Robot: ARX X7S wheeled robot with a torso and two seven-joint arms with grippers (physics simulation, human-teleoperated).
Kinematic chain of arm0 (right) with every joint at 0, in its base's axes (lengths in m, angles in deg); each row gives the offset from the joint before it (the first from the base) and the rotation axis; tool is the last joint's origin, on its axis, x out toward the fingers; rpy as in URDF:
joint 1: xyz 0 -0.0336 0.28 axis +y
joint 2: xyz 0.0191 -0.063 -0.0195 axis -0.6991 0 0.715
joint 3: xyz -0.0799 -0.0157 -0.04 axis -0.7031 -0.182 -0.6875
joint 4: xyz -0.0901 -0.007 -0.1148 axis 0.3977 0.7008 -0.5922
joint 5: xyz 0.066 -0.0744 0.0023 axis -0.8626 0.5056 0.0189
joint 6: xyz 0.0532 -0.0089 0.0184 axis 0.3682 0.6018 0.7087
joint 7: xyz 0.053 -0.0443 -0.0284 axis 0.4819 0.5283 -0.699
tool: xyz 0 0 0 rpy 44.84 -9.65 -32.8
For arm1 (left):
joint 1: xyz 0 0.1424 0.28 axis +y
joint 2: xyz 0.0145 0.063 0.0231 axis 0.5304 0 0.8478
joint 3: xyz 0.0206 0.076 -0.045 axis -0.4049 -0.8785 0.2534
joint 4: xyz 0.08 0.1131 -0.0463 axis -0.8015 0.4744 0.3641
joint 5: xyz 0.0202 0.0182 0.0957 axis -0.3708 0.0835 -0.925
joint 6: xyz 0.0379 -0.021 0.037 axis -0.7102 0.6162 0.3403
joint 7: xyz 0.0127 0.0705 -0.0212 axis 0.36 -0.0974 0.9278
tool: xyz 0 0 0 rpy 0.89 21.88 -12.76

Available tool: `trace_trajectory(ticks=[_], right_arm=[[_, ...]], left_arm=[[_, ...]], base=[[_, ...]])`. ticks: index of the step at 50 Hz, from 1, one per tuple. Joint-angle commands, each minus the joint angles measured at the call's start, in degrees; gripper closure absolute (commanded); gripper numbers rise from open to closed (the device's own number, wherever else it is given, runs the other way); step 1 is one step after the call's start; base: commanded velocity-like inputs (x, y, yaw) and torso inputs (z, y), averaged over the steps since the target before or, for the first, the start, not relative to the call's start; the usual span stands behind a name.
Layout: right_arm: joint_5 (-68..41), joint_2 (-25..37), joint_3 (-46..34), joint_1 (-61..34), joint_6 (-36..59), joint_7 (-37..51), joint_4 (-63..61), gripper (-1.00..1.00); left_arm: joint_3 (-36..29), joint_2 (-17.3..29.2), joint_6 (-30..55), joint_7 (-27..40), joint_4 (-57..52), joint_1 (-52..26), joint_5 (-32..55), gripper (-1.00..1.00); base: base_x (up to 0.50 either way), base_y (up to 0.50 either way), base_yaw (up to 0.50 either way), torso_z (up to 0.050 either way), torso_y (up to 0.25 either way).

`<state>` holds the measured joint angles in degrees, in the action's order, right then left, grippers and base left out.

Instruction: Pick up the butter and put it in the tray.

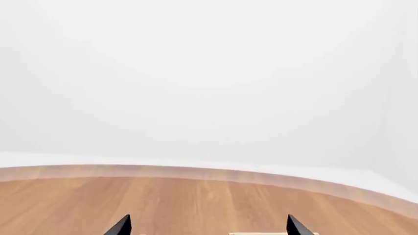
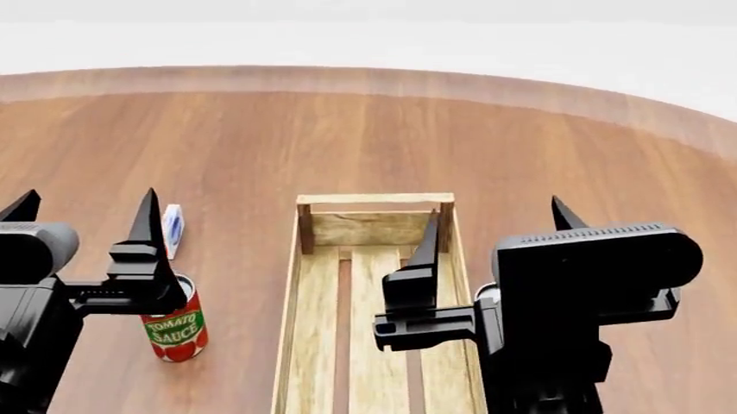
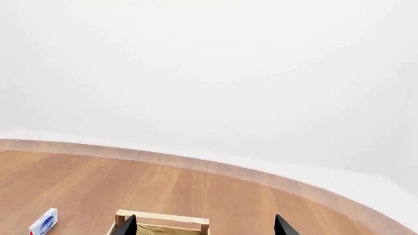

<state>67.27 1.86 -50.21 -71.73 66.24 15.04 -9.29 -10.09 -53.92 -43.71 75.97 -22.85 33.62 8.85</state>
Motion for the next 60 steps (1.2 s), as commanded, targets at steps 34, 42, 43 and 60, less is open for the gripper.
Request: trace_trajectory(ticks=[34,42,43,60], right_arm=[[-95.07,19.59,-0.15,-29.24,29.17,44.92,17.24,-1.0],[-93.51,22.75,-6.33,-32.73,32.9,34.4,15.8,-1.0],[-94.55,23.74,-7.94,-33.07,32.66,31.7,16.09,-1.0],[-111.17,34.2,-30.46,-46.99,30.51,26.49,17.85,-1.0]], left_arm=[[-0.34,1.61,-0.79,1.95,1.02,-1.45,1.89,-1.0],[-0.47,1.84,-1.16,2.13,1.5,-1.55,2.14,-1.0],[-0.5,1.87,-1.17,2.16,1.47,-1.54,2.18,-1.0],[-0.54,2.59,-2.06,2.39,2.64,-1.58,2.65,-1.0]], base=[[0.0,0.0,0.0,0.0,0.0],[0.0,0.0,0.0,0.0,0.0],[0.0,0.0,0.0,0.0,0.0],[0.0,0.0,0.0,0.0,0.0]])
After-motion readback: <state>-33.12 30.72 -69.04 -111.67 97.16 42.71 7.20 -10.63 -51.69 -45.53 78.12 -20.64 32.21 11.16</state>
